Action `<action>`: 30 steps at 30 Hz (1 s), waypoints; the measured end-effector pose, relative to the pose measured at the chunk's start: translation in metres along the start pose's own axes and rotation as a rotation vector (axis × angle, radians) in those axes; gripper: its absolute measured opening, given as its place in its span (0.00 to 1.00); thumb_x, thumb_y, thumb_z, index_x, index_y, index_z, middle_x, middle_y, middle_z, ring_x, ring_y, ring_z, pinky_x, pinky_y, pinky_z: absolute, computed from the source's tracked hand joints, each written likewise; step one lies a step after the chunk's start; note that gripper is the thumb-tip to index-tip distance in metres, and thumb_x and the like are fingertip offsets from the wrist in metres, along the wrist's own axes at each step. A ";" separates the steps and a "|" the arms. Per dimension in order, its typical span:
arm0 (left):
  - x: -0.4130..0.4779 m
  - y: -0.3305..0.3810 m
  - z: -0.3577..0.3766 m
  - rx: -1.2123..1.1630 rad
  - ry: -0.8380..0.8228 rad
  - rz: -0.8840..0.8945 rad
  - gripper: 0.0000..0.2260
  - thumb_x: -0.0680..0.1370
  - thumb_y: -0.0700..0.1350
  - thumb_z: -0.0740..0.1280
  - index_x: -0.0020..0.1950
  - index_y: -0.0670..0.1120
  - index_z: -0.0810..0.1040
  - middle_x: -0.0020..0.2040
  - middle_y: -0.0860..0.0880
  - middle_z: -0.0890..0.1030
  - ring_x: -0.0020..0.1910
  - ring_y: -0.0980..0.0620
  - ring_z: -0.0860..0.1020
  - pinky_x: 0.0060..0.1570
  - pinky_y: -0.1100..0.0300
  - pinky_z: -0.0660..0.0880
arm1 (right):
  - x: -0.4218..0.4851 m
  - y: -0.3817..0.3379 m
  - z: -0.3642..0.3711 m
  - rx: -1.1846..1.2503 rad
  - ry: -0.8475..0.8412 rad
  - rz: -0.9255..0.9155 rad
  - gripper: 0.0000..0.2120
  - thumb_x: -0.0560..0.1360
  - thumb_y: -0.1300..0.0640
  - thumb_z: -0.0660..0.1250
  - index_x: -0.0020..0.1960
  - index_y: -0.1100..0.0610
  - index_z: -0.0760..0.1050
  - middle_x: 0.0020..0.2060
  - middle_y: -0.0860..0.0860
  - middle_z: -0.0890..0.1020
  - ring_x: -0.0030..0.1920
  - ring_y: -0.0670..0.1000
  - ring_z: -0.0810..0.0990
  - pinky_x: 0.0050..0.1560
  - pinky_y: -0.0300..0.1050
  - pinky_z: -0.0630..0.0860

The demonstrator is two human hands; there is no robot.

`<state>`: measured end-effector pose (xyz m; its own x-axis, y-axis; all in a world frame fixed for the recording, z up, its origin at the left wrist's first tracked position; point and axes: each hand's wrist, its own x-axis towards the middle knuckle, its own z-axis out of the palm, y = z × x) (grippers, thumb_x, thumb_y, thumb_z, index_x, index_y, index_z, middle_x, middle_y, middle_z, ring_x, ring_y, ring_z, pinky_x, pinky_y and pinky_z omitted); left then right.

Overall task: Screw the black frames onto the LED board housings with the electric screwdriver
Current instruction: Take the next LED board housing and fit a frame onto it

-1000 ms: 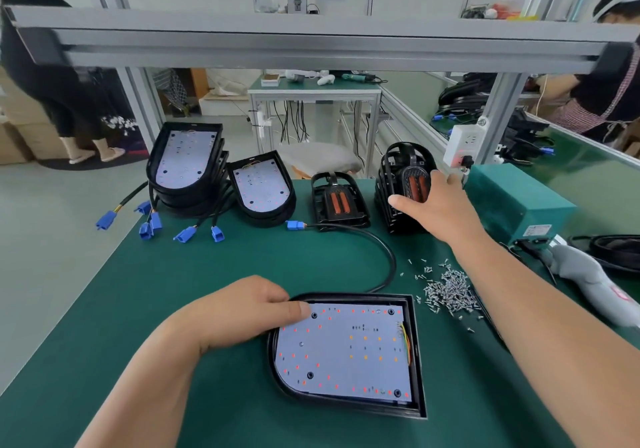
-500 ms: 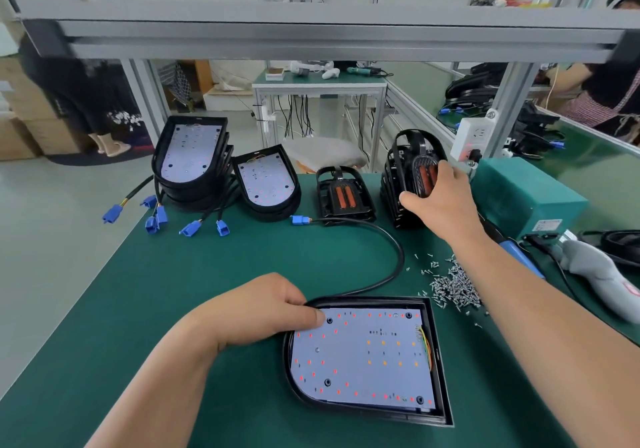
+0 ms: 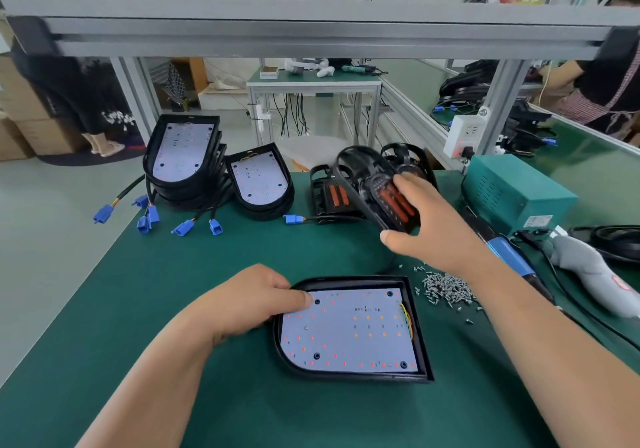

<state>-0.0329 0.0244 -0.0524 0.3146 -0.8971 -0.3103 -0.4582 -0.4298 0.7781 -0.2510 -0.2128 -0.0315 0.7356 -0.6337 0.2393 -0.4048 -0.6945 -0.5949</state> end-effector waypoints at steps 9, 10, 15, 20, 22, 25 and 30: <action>0.000 0.001 -0.002 -0.020 0.065 0.020 0.28 0.72 0.60 0.75 0.36 0.43 0.61 0.32 0.50 0.56 0.29 0.50 0.55 0.29 0.56 0.51 | -0.035 -0.023 -0.006 0.018 -0.252 -0.146 0.50 0.68 0.40 0.73 0.86 0.44 0.56 0.82 0.29 0.51 0.80 0.29 0.48 0.78 0.36 0.53; 0.000 0.000 -0.002 -0.026 0.061 0.022 0.28 0.73 0.59 0.75 0.36 0.42 0.62 0.32 0.50 0.57 0.29 0.50 0.55 0.28 0.57 0.51 | -0.040 -0.026 -0.006 0.015 -0.285 -0.172 0.50 0.68 0.40 0.73 0.86 0.44 0.57 0.82 0.29 0.51 0.80 0.30 0.49 0.77 0.34 0.53; 0.000 0.002 -0.001 0.001 0.018 0.065 0.15 0.78 0.50 0.76 0.38 0.42 0.79 0.25 0.58 0.64 0.23 0.56 0.62 0.22 0.69 0.58 | -0.063 -0.035 -0.001 -0.043 -0.446 -0.245 0.47 0.69 0.39 0.71 0.85 0.39 0.57 0.81 0.27 0.48 0.80 0.31 0.47 0.76 0.30 0.51; -0.002 0.001 -0.006 -0.052 -0.025 -0.010 0.24 0.73 0.64 0.76 0.40 0.44 0.75 0.32 0.48 0.59 0.30 0.48 0.56 0.30 0.57 0.52 | -0.072 -0.036 -0.006 -0.006 -0.486 -0.265 0.45 0.70 0.45 0.72 0.84 0.37 0.58 0.81 0.28 0.49 0.82 0.34 0.50 0.77 0.40 0.57; -0.002 0.000 -0.008 -0.078 -0.061 -0.016 0.25 0.72 0.65 0.72 0.44 0.42 0.78 0.31 0.51 0.59 0.29 0.51 0.56 0.28 0.59 0.52 | -0.074 -0.035 -0.007 0.000 -0.499 -0.285 0.45 0.70 0.47 0.73 0.83 0.35 0.59 0.82 0.29 0.49 0.82 0.35 0.50 0.76 0.39 0.58; -0.001 -0.003 -0.008 -0.104 -0.063 -0.031 0.23 0.78 0.66 0.68 0.39 0.47 0.73 0.32 0.52 0.61 0.29 0.51 0.57 0.28 0.60 0.53 | -0.076 -0.035 -0.008 0.006 -0.505 -0.298 0.45 0.69 0.48 0.73 0.82 0.33 0.58 0.82 0.30 0.49 0.82 0.36 0.51 0.75 0.40 0.60; 0.003 -0.006 -0.005 -0.209 0.011 -0.108 0.25 0.82 0.69 0.60 0.34 0.53 0.63 0.29 0.53 0.61 0.27 0.53 0.56 0.27 0.63 0.53 | -0.081 -0.038 -0.010 -0.018 -0.519 -0.309 0.46 0.70 0.48 0.73 0.82 0.31 0.57 0.82 0.30 0.48 0.82 0.37 0.53 0.75 0.42 0.63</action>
<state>-0.0248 0.0244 -0.0548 0.3623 -0.8455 -0.3922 -0.2399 -0.4912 0.8374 -0.3009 -0.1381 -0.0209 0.9877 -0.1560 -0.0092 -0.1359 -0.8286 -0.5431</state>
